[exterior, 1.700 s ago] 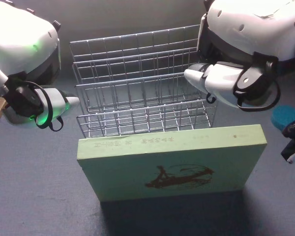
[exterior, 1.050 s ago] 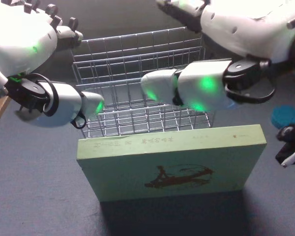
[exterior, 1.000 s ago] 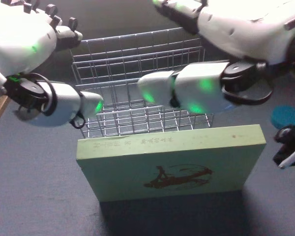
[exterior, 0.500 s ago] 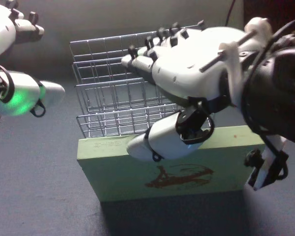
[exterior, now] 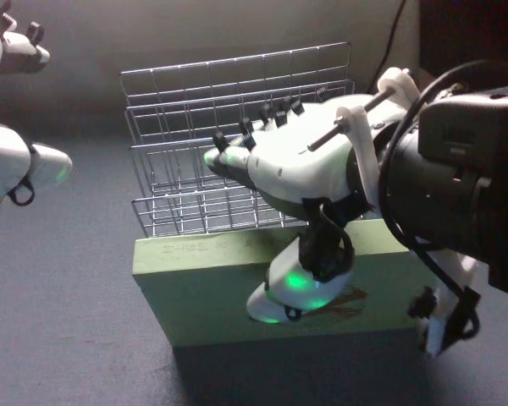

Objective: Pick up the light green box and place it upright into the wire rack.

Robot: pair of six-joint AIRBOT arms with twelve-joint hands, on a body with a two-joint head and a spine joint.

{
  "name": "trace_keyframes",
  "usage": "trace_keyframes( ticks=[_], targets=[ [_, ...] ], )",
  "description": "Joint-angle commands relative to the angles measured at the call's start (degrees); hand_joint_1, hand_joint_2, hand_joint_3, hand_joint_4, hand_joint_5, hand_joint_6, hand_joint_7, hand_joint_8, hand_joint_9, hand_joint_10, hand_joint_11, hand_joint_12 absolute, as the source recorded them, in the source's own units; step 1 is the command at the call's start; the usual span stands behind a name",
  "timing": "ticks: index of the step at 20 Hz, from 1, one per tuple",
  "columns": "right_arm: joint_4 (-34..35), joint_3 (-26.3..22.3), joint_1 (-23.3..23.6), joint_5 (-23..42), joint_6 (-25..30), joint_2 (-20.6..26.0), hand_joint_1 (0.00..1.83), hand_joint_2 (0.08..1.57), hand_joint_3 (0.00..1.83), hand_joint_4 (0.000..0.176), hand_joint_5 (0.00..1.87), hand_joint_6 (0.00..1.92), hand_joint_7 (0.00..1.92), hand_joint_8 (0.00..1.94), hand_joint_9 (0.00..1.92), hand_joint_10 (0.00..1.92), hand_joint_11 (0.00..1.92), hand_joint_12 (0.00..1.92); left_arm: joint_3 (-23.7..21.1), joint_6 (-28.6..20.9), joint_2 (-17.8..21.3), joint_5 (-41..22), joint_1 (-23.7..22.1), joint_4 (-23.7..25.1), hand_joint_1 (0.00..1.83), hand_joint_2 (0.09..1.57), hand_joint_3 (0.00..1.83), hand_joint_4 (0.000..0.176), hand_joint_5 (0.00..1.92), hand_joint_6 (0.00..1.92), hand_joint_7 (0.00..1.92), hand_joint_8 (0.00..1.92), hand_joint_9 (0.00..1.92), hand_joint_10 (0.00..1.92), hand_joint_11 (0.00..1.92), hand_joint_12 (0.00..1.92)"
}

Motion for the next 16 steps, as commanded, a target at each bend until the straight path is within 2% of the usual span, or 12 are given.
trace_keyframes(
  ticks=[1, 7, 9, 10, 12, 15, 16],
  targets=[
    [-2.6, 0.2, 0.6, -0.9, -0.2, -0.1, 0.67, 0.91, 0.0, 0.032, 0.0, 0.0, 0.03, 0.0, 0.0, 0.0, 0.0, 0.41, -0.2, 0.7, 0.8, -1.4, -1.0, 4.7, 0.12, 1.15, 0.0, 0.064, 0.28, 0.0, 0.22, 0.0, 0.2, 0.0, 0.0, 0.62],
    [-0.8, 0.4, 0.8, -0.3, -0.2, 0.0, 0.7, 0.9, 0.0, 0.031, 0.02, 0.0, 0.05, 0.0, 0.01, 0.0, 0.0, 0.45, -2.4, 1.4, 4.8, -1.6, -1.0, 4.7, 0.12, 1.14, 0.0, 0.064, 0.28, 0.0, 0.22, 0.0, 0.2, 0.0, 0.0, 0.61],
    [-0.8, 0.4, 0.9, -0.5, -0.2, 0.1, 0.8, 0.89, 0.0, 0.021, 0.13, 0.01, 0.19, 0.01, 0.14, 0.02, 0.0, 0.73, -2.7, 3.9, 5.3, -1.9, -1.0, 3.0, 0.12, 1.15, 0.0, 0.064, 0.28, 0.0, 0.22, 0.0, 0.2, 0.0, 0.0, 0.61],
    [-0.8, 0.4, 0.9, -0.5, -0.2, 0.1, 0.84, 0.89, 0.0, 0.0, 0.19, 0.01, 0.28, 0.01, 0.23, 0.02, 0.0, 0.9, -2.7, 4.4, 5.3, -2.3, -1.1, 2.6, 0.12, 1.15, 0.0, 0.064, 0.28, 0.0, 0.22, 0.0, 0.2, 0.0, 0.0, 0.62],
    [-0.8, 0.4, 0.9, -0.5, -0.2, 0.1, 0.9, 0.97, 0.01, 0.0, 0.25, 0.01, 0.38, 0.01, 0.36, 0.03, 0.02, 1.18, -2.8, 4.5, 5.3, -2.5, -1.1, 2.6, 0.12, 1.15, 0.0, 0.064, 0.28, 0.0, 0.22, 0.0, 0.2, 0.0, 0.0, 0.62],
    [-0.8, 0.4, 1.1, -0.5, -0.2, 0.2, 1.02, 1.08, 0.01, 0.0, 0.46, 0.02, 0.59, 0.01, 0.57, 0.05, 0.14, 1.26, -2.9, 4.4, 5.3, -2.5, -1.1, 2.6, 0.12, 1.16, 0.01, 0.064, 0.28, 0.0, 0.23, 0.0, 0.21, 0.0, 0.0, 0.62],
    [-0.8, 0.4, 1.2, -0.5, -0.2, 0.3, 1.06, 1.1, 0.0, 0.0, 0.59, 0.04, 0.7, 0.03, 0.69, 0.08, 0.23, 1.27, -3.0, 4.2, 5.3, -2.5, -1.2, 2.6, 0.12, 1.16, 0.0, 0.064, 0.28, 0.0, 0.23, 0.0, 0.21, 0.0, 0.0, 0.62]
  ],
)
